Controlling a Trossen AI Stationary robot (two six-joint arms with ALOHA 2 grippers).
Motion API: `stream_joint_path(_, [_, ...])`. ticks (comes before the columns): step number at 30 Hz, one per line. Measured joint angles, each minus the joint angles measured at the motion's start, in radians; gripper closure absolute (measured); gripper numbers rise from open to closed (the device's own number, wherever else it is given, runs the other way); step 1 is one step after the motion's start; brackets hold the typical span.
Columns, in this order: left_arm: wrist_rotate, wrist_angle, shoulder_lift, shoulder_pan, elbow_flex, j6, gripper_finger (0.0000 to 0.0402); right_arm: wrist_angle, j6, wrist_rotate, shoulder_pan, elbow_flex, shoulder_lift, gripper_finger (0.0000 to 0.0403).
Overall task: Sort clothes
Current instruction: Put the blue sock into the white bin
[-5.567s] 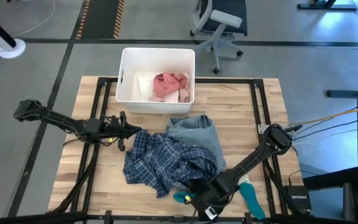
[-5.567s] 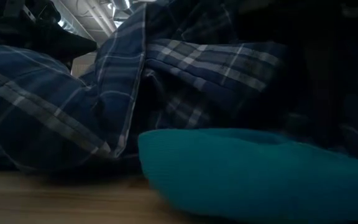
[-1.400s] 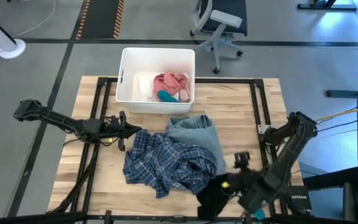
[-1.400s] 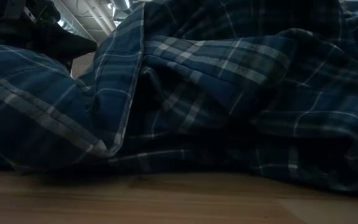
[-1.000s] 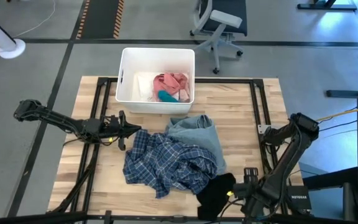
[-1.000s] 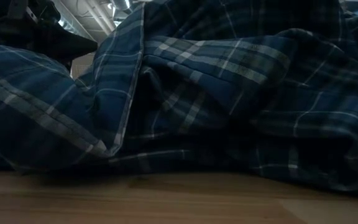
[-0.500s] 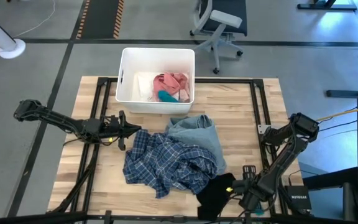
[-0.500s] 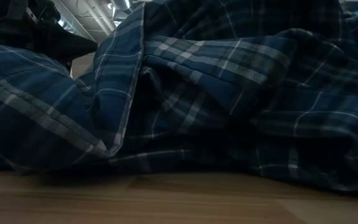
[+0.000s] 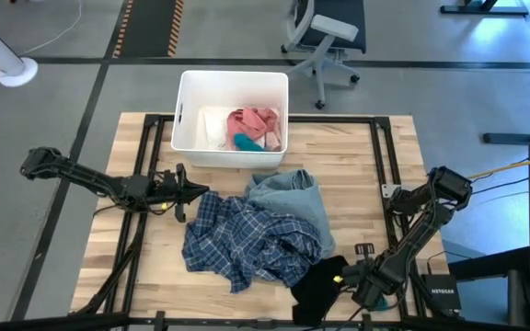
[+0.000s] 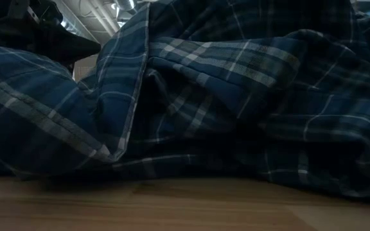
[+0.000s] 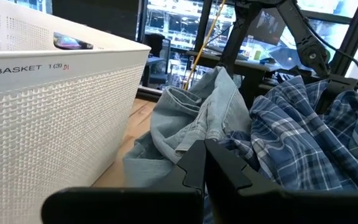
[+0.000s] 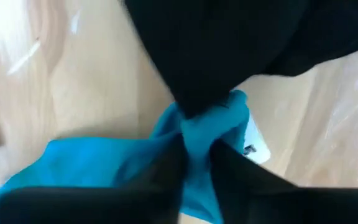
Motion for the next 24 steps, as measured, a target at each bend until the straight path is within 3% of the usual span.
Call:
stream_joint_path(2, [0.0, 0.0, 0.0, 0.0, 0.0, 0.001, 0.0402, -0.024, -0.025, -0.02, 0.0, 0.013, 0.002, 0.0371])
stream_joint_path(4, [0.0, 0.0, 0.0, 0.0, 0.0, 0.011, 0.0402, -0.081, -0.052, -0.044, 0.0, 0.039, 0.003, 0.0389])
stream_joint_path(11, [0.0, 0.0, 0.0, 0.0, 0.0, 0.019, 0.0402, -0.288, -0.097, -0.034, 0.0, 0.195, -0.026, 0.0358])
stream_joint_path(18, [0.0, 0.001, 0.0, 0.0, 0.0, 0.019, 0.0402, -0.456, -0.177, 0.134, -0.007, 0.399, -0.046, 0.0393])
stream_joint_path(24, [0.0, 0.002, 0.0, 0.0, 0.0, 0.019, 0.0402, -0.546, -0.325, 0.34, -0.047, 0.561, -0.046, 0.0378])
